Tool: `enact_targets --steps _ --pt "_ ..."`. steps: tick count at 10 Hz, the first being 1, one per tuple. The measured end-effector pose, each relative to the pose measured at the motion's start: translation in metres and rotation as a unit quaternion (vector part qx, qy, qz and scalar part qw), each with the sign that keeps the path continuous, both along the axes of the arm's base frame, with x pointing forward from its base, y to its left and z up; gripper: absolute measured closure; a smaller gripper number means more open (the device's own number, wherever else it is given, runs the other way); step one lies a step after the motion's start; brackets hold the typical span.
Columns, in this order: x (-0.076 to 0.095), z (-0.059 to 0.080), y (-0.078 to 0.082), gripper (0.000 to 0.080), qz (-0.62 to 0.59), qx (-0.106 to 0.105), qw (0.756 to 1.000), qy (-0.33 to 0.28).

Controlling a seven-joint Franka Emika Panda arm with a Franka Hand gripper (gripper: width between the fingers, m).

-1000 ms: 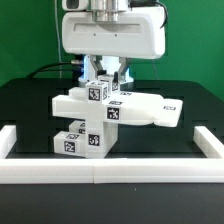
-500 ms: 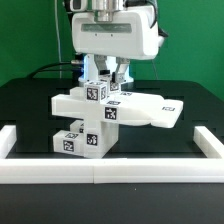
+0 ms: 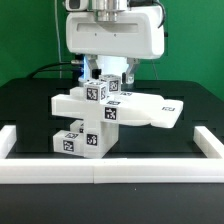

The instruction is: Assemble chair

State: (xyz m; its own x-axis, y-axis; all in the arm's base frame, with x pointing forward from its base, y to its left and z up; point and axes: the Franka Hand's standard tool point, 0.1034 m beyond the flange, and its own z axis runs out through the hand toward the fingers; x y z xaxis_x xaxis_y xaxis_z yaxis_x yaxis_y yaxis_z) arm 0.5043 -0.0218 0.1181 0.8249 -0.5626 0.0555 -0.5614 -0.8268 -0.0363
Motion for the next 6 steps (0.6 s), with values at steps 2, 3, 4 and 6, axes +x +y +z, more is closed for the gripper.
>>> enact_targets --steps 2,3,4,6 --pt "-0.0001 -0.0001 0.0 0.0153 0.067 -0.005 0.998 0.0" --pt "-0.0003 -0.0003 0.0006 0.015 0.111 -0.008 0.994 0.0" --pt "-0.0002 -0.0003 0.0008 0.015 0.154 -0.011 0.988 0.0" --pt "-0.0002 -0.0003 -0.0007 0.015 0.225 -0.016 0.974 0.0"
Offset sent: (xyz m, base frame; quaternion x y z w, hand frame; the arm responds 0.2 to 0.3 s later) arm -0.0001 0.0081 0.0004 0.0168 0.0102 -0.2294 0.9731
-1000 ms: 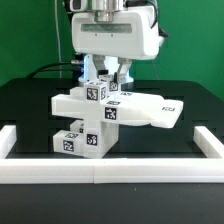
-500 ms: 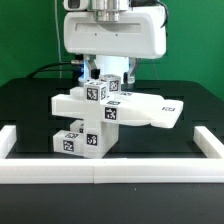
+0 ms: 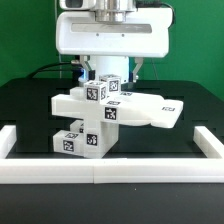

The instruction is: Assemble chair

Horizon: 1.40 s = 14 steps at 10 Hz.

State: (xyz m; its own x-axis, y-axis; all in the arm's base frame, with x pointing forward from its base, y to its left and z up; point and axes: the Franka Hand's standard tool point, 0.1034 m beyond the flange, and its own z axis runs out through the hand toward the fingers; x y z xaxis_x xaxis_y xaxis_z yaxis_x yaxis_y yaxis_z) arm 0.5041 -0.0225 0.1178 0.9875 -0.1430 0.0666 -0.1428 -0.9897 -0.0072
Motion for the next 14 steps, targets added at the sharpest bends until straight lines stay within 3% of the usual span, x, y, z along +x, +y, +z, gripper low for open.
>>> enact_targets --steps 6,7,8,9,10,14 --pt "-0.0002 -0.0001 -0.0027 0.015 0.19 -0.014 0.982 0.001" --pt "-0.0003 0.0 -0.0043 0.0269 0.229 -0.018 0.973 0.002" --pt "-0.0003 0.0 -0.0044 0.0269 0.229 -0.019 0.973 0.002" --pt "-0.0003 -0.0001 -0.0044 0.0456 0.229 -0.019 0.973 0.002" --pt "-0.0003 -0.0001 -0.0044 0.0518 0.222 -0.018 0.975 0.002" --pt "-0.0003 -0.0002 -0.0042 0.0518 0.162 -0.014 0.987 0.002"
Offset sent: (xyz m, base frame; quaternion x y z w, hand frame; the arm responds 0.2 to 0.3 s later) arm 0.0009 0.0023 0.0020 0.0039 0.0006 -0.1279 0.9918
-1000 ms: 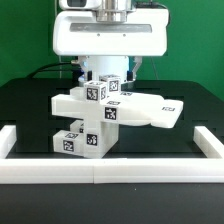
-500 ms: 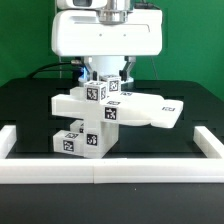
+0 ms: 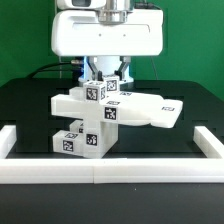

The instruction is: Assemble chair

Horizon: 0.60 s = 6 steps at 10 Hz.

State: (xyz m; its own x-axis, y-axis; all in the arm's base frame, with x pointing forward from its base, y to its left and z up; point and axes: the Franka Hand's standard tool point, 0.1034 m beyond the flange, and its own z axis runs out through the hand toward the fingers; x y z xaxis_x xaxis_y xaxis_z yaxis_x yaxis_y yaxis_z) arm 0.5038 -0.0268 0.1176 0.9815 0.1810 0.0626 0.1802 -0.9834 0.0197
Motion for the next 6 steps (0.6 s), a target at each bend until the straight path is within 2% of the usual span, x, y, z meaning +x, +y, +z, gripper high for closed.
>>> enact_targets --steps 6 --pt "0.0002 0.0001 0.0007 0.0515 -0.182 0.012 0.983 -0.002"
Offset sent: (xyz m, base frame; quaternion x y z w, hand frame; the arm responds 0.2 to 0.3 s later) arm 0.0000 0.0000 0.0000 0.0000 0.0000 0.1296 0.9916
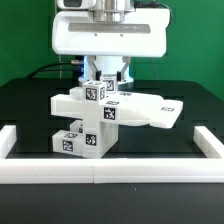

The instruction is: Assemble chair

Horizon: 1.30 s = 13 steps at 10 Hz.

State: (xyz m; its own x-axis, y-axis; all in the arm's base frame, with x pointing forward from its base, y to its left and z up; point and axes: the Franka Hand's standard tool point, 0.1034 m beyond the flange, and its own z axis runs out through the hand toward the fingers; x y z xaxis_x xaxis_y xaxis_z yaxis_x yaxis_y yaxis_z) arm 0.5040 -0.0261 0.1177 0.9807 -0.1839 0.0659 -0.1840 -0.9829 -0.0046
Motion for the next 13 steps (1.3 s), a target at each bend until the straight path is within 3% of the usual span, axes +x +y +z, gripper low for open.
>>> enact_targets --steps 6,13 --pt "0.0002 -0.0001 0.0018 0.0515 -0.208 0.016 0.978 -0.002" --pt "0.0003 -0.0001 0.0034 0.0515 -0.404 0.031 0.914 -0.002"
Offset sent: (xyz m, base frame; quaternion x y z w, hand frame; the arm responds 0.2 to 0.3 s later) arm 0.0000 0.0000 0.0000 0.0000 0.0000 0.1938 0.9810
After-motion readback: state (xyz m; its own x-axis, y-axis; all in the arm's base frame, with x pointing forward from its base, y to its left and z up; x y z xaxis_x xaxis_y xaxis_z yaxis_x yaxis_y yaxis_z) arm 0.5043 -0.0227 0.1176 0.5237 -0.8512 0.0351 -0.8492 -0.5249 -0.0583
